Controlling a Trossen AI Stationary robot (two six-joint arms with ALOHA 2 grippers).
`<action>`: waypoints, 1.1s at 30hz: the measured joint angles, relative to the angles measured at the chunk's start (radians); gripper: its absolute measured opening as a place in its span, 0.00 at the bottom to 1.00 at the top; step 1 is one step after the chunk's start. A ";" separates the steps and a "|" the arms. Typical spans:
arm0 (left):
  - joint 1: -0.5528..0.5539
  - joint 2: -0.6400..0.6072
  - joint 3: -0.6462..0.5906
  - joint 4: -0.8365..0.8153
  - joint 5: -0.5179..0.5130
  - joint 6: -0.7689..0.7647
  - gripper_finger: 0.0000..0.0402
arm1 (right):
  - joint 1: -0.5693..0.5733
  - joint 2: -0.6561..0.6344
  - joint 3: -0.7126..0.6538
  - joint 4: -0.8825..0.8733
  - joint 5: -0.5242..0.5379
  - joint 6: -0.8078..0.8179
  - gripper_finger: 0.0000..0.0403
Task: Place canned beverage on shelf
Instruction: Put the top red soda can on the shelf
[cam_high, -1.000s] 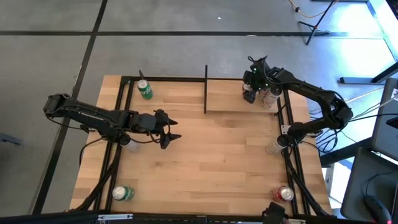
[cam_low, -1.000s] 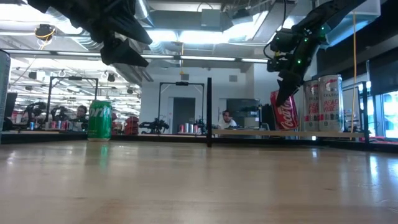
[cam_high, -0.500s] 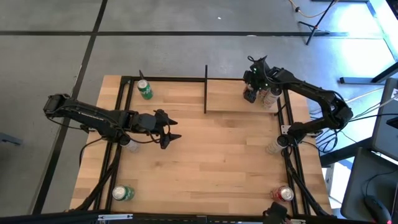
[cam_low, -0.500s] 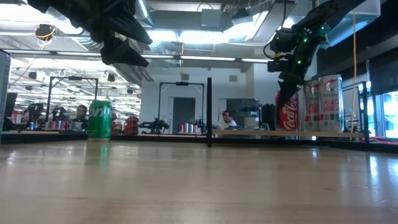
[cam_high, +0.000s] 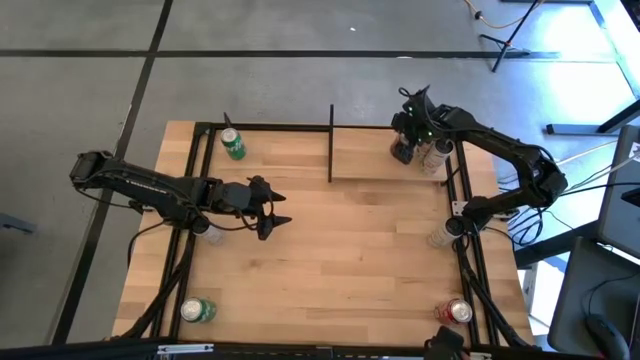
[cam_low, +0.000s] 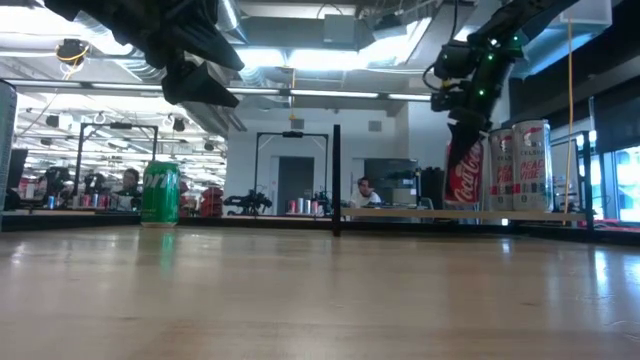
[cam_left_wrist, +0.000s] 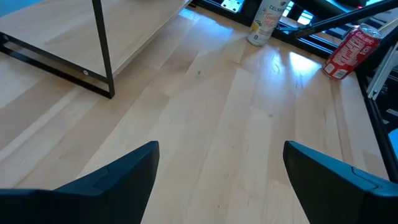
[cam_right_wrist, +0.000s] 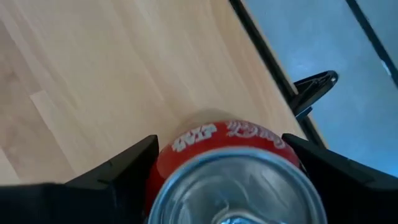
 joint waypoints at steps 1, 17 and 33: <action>0.000 0.000 0.000 0.000 0.000 0.000 0.83 | 0.000 0.000 0.000 -0.006 -0.002 0.000 0.78; 0.000 0.000 0.000 0.000 0.000 0.000 0.83 | 0.000 0.000 -0.002 -0.017 -0.003 0.024 0.79; 0.000 0.000 0.000 0.000 0.000 0.000 0.83 | 0.000 0.001 -0.002 -0.029 -0.001 0.034 0.79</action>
